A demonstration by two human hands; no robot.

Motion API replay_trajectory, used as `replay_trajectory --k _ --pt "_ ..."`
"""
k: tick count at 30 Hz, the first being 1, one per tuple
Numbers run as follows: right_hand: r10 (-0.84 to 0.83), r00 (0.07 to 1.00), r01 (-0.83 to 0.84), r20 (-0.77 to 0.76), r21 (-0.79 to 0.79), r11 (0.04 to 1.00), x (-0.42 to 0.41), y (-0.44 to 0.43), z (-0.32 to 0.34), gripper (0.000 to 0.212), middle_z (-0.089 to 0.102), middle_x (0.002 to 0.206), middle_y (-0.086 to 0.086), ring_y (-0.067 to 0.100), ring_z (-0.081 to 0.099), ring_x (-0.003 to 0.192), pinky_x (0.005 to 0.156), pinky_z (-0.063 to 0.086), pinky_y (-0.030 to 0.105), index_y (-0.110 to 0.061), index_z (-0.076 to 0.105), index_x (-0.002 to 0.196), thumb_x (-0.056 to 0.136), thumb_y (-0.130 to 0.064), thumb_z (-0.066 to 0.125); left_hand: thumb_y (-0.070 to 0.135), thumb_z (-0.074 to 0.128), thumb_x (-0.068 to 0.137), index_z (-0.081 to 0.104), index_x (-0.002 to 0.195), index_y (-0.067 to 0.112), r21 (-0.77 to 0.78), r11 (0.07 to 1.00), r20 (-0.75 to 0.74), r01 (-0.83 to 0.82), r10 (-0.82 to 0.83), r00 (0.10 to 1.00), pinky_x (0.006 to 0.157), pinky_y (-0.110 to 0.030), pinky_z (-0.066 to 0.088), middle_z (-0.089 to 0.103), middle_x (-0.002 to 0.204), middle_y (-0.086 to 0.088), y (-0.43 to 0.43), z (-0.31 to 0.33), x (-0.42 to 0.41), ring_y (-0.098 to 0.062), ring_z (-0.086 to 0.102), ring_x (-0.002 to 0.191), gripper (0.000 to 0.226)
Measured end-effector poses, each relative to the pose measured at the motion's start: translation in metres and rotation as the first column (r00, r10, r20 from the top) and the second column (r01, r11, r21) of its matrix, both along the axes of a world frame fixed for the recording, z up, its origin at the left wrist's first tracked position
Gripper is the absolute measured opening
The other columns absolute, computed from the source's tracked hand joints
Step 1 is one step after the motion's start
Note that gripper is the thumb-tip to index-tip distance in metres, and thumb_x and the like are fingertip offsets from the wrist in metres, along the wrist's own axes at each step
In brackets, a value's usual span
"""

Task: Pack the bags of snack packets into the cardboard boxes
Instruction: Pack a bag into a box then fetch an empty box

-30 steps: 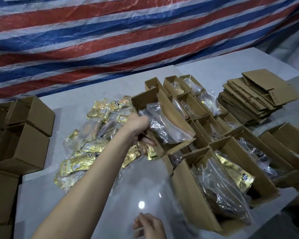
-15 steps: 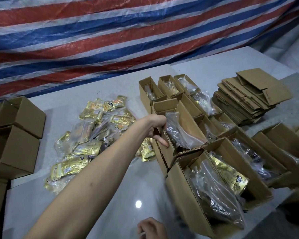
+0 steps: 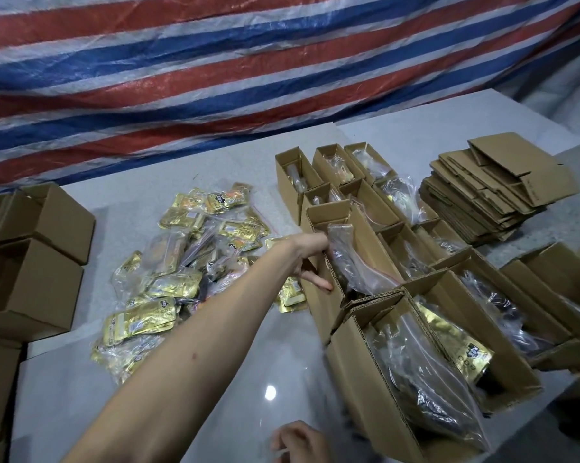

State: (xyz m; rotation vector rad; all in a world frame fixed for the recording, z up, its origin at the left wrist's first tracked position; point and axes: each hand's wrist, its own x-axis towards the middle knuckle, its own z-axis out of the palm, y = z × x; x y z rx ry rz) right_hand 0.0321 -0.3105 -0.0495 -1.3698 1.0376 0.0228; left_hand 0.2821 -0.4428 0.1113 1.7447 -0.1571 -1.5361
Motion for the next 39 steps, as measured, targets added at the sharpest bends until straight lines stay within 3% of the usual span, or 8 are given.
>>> replay_trajectory --k 2,6,11,14,18,25,33,39 --pt "0.0 1.0 0.0 0.0 0.012 1.0 0.0 -0.001 0.0 0.027 0.061 0.054 0.012 0.019 0.057 0.051 0.057 0.04 0.024 -0.005 0.06 0.056 0.083 -0.002 0.055 -0.001 0.047 0.093 0.042 0.109 0.008 -0.014 1.0 -0.004 -0.02 0.02 1.0 0.047 -0.035 0.059 0.046 0.135 -0.031 0.004 -0.002 -0.002 -0.052 0.067 0.09 0.02" --pt "0.01 1.0 -0.01 -0.005 0.009 1.0 0.001 0.0 0.0 0.029 0.06 0.052 0.01 0.019 0.057 0.049 0.055 0.04 0.022 -0.008 0.059 0.055 0.083 -0.003 0.056 -0.005 0.039 0.093 0.039 0.131 0.005 0.005 1.0 0.014 0.028 -0.028 1.0 0.052 -0.039 0.061 0.04 0.141 -0.036 0.0 -0.003 0.002 -0.048 0.07 0.069 0.039" --pt "0.058 0.998 -0.06 -0.036 -0.056 0.997 -0.002 -0.001 -0.001 0.027 0.063 0.057 0.013 0.02 0.061 0.058 0.063 0.042 0.028 -0.005 0.057 0.055 0.081 0.001 0.058 -0.005 0.038 0.095 0.044 0.122 0.006 0.025 0.998 -0.002 0.057 -0.057 0.998 0.06 -0.042 0.06 0.041 0.14 -0.038 -0.001 0.003 0.005 -0.048 0.071 0.073 0.03" --pt "0.061 0.996 -0.068 -0.065 -0.105 0.992 -0.002 -0.002 0.0 0.035 0.063 0.057 0.009 0.017 0.063 0.064 0.07 0.045 0.024 -0.013 0.053 0.05 0.081 0.005 0.057 -0.002 0.04 0.095 0.034 0.14 0.007 0.035 0.998 0.012 0.056 -0.057 0.998 0.058 -0.041 0.061 0.038 0.142 -0.038 -0.003 -0.001 0.007 -0.048 0.071 0.074 0.046" --pt "0.026 0.999 -0.028 -0.044 -0.047 0.999 0.002 -0.003 0.006 0.036 0.061 0.052 0.006 0.014 0.059 0.055 0.06 0.041 0.022 -0.013 0.055 0.049 0.081 0.002 0.057 0.02 0.056 0.096 0.037 0.143 0.01 0.021 1.0 0.029 0.022 -0.023 0.999 0.049 -0.035 0.06 0.037 0.147 -0.028 0.0 -0.006 0.004 -0.045 0.07 0.085 0.052" --pt "-0.044 0.994 0.055 -0.101 0.105 0.993 0.015 -0.008 0.015 0.028 0.067 0.063 0.01 0.019 0.059 0.05 0.05 0.043 0.023 -0.008 0.065 0.059 0.086 -0.005 0.057 0.066 0.062 0.083 0.04 0.147 0.025 0.004 0.999 0.119 0.035 -0.035 0.992 0.06 -0.041 0.063 0.039 0.148 -0.019 0.023 -0.004 0.005 -0.04 0.058 0.119 0.08" --pt "-0.018 0.996 0.029 -0.092 0.12 0.992 0.035 -0.008 0.021 0.026 0.071 0.067 0.013 0.024 0.058 0.052 0.05 0.038 0.025 -0.001 0.069 0.069 0.092 -0.002 0.057 0.069 0.061 0.082 0.034 0.151 0.022 -0.024 0.999 0.161 0.038 -0.033 0.986 0.076 -0.041 0.062 0.052 0.135 -0.02 0.062 0.006 0.004 -0.036 0.072 0.092 0.088" --pt "0.024 0.996 -0.023 -0.087 0.008 1.0 0.049 -0.008 0.019 0.029 0.072 0.066 0.014 0.028 0.068 0.061 0.069 0.056 0.038 -0.003 0.073 0.062 0.089 0.001 0.063 0.047 0.061 0.093 0.058 0.127 0.011 -0.155 0.984 0.2 -0.091 0.122 0.972 0.069 -0.031 0.059 0.066 0.11 -0.009 0.129 -0.013 -0.019 -0.022 0.066 0.074 0.05"
